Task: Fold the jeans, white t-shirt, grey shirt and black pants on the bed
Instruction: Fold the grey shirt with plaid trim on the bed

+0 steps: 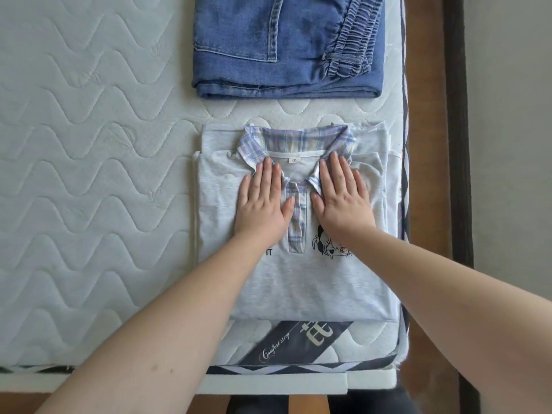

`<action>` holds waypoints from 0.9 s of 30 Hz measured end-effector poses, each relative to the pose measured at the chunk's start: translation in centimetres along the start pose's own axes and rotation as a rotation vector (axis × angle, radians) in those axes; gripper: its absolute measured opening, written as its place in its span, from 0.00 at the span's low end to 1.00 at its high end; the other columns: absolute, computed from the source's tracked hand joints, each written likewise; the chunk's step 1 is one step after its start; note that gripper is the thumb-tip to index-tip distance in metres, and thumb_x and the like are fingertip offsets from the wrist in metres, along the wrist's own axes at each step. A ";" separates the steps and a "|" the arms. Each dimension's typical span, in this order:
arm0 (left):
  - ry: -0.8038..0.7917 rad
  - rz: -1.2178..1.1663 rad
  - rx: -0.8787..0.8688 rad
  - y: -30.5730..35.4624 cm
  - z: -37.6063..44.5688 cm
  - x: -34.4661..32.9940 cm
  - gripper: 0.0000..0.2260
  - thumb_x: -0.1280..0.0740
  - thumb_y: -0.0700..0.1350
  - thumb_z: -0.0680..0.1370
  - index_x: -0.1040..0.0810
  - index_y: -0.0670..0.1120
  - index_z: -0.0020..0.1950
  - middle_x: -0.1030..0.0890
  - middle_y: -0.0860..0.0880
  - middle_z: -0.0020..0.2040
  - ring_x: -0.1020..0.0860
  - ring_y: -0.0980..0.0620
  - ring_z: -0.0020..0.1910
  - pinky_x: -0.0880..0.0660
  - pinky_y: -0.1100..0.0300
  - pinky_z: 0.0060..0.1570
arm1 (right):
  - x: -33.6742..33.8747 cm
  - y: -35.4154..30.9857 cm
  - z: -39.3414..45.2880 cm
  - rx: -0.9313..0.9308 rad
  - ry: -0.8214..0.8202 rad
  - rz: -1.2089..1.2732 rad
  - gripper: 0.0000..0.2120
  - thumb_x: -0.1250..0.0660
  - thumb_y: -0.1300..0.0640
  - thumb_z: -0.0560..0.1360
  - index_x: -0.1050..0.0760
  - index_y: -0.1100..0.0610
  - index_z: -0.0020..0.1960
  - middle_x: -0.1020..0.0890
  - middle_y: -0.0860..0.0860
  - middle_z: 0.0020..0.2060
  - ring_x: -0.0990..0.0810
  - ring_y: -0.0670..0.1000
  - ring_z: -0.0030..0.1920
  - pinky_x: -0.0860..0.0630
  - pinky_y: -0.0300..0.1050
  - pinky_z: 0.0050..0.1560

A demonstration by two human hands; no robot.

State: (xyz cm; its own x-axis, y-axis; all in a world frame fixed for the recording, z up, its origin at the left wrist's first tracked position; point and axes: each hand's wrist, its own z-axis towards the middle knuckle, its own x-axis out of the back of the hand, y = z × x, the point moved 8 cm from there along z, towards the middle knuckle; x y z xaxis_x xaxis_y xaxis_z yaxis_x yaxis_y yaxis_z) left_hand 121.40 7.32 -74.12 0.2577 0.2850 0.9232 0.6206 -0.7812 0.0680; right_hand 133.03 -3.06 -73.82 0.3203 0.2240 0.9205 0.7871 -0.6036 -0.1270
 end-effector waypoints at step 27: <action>0.211 0.059 -0.328 1.7 -35.9 30.5 0.28 0.48 0.60 0.79 0.32 0.47 0.75 0.30 0.44 0.73 0.35 0.42 0.74 0.43 0.46 0.74 | 27.7 -8.0 -36.5 0.087 0.193 0.067 0.28 0.43 0.48 0.82 0.41 0.57 0.78 0.38 0.53 0.77 0.42 0.53 0.78 0.47 0.51 0.78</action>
State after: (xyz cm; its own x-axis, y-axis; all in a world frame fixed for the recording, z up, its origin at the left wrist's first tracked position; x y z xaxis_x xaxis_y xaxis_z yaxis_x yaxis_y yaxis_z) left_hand 103.72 -5.19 -32.23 0.1072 0.1405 0.9843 0.3307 -0.9386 0.0980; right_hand 116.36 -19.98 -33.78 0.2733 0.0302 0.9615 0.8128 -0.5418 -0.2140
